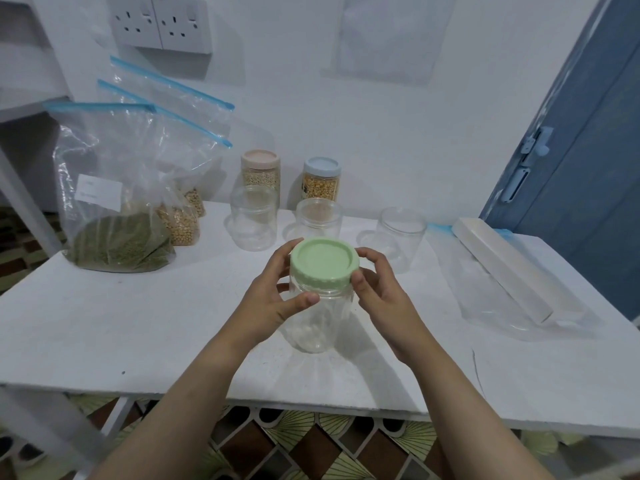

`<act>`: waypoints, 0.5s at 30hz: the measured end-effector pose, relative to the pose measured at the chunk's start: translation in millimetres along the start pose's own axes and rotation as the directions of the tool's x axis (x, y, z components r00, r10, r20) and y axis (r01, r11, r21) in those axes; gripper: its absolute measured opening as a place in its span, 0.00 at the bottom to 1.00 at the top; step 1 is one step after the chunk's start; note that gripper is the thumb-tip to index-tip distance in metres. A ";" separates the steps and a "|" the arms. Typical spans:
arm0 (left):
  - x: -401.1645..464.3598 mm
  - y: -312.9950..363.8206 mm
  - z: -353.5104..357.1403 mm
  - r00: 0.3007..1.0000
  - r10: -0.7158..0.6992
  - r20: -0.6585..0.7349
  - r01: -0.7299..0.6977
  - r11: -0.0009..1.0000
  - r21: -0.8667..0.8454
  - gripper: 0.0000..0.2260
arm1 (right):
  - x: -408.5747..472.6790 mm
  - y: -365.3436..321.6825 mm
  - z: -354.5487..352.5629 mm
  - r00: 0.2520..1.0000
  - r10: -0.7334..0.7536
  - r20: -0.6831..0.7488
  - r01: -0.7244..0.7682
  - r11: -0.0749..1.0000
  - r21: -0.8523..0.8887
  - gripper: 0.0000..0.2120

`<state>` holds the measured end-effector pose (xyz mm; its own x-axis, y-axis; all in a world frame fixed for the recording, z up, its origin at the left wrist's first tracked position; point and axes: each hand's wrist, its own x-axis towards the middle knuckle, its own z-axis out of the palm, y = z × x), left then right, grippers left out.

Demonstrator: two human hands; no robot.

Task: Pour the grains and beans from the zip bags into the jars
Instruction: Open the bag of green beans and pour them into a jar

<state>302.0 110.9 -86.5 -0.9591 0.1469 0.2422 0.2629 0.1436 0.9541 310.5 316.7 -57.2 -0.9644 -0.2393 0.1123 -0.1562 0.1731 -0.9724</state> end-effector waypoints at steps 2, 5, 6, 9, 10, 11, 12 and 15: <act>0.2 0.9 0.4 1.000 -0.001 -0.005 0.001 1.000 -0.002 0.40 | -0.7 -1.6 2.7 1.000 -0.009 0.007 0.009 0.999 -0.034 0.24; 0.5 2.8 1.4 1.000 0.001 -0.009 -0.001 1.000 -0.008 0.39 | -0.9 -9.0 4.6 0.998 -0.024 0.053 0.028 0.996 -0.083 0.31; 0.8 3.4 1.8 1.000 0.000 -0.010 0.000 1.000 -0.007 0.40 | 0.1 -12.5 4.4 0.998 -0.027 0.065 0.033 0.995 -0.096 0.32; 1.7 2.9 1.9 1.000 0.008 -0.016 -0.008 1.000 -0.002 0.40 | 4.8 -19.6 3.3 0.997 -0.045 0.062 0.053 0.989 -0.140 0.31; 1.6 3.0 2.1 1.000 0.010 -0.018 -0.010 1.000 -0.001 0.40 | 5.9 -20.5 2.7 0.997 -0.048 0.056 0.056 0.988 -0.143 0.30; 1.7 2.9 2.7 1.000 0.013 -0.022 -0.013 1.000 0.002 0.40 | 6.8 -20.7 2.1 0.997 -0.050 0.051 0.057 0.988 -0.141 0.30; 1.6 3.2 3.4 1.000 0.018 -0.025 -0.018 1.000 0.005 0.40 | 7.6 -20.0 1.1 0.997 -0.055 0.047 0.061 0.988 -0.142 0.30; 2.9 3.6 6.6 0.999 0.038 -0.034 -0.037 0.999 0.013 0.38 | 9.6 -18.1 -3.2 0.996 -0.082 0.044 0.088 0.984 -0.157 0.31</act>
<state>300.9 118.3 -83.6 -0.9515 0.1187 0.2839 0.2999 0.1508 0.9420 303.4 314.4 -37.8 -0.9380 -0.2947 0.1824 -0.2719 0.2993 -0.9146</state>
